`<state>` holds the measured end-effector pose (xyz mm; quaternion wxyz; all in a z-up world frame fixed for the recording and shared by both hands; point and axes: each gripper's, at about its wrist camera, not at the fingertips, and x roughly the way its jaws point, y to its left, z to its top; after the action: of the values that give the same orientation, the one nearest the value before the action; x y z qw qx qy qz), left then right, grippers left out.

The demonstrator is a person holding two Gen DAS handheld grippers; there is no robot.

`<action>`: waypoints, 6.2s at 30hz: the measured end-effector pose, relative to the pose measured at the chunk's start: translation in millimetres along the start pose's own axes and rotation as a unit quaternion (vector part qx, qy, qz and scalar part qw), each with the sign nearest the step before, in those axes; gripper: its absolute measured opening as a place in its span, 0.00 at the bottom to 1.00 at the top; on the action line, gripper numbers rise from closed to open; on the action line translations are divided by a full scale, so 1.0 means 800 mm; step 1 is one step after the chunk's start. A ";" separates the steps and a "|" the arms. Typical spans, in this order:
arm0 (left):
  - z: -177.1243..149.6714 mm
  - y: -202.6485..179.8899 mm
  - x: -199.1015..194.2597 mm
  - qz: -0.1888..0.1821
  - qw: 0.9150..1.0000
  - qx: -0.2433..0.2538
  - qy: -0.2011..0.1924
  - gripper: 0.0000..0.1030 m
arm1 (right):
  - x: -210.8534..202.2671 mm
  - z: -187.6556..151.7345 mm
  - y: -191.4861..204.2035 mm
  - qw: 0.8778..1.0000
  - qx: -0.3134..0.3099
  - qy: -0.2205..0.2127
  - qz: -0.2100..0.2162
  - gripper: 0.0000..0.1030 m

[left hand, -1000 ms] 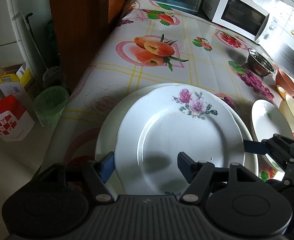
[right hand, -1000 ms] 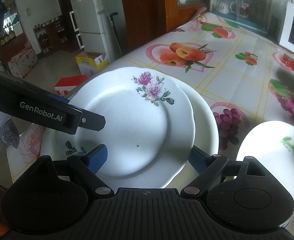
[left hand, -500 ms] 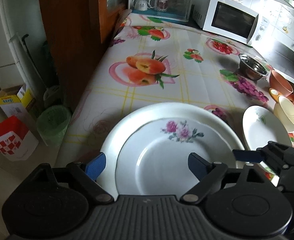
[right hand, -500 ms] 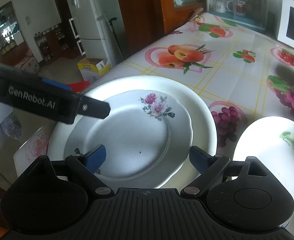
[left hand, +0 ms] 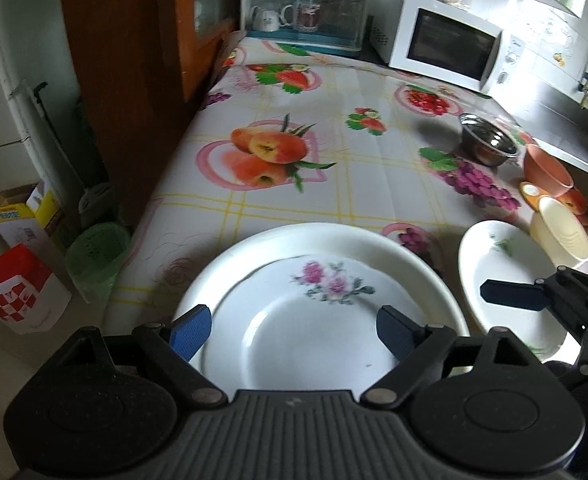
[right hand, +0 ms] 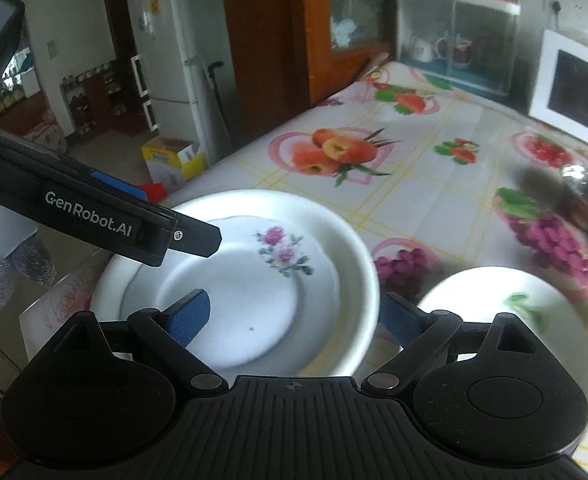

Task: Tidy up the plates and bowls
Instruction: 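Move both grippers to the green-leaf white deep plate, then grasp the green-leaf plate rim with both grippers and lift it, then lower the green-leaf plate into the white basin and open both grippers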

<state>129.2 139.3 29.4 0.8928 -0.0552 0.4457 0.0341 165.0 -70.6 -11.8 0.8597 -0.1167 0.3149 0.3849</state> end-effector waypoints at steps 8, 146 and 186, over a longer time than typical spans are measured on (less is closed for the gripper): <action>0.005 -0.051 0.013 -0.044 0.999 0.018 -0.001 0.89 | -0.034 -0.018 -0.051 0.998 0.033 -0.007 -0.059 0.93; -0.030 0.034 0.046 0.006 0.995 -0.079 0.059 0.54 | 0.043 -0.010 0.036 0.999 -0.039 0.035 -0.008 0.90; 0.015 -0.070 0.012 0.000 1.000 0.013 0.010 1.00 | -0.024 -0.008 -0.027 0.999 0.000 -0.004 -0.045 0.96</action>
<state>150.3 85.4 32.8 0.8891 -0.0440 0.4547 0.0273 168.3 -99.8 -5.6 0.8772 -0.1295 0.3059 0.3465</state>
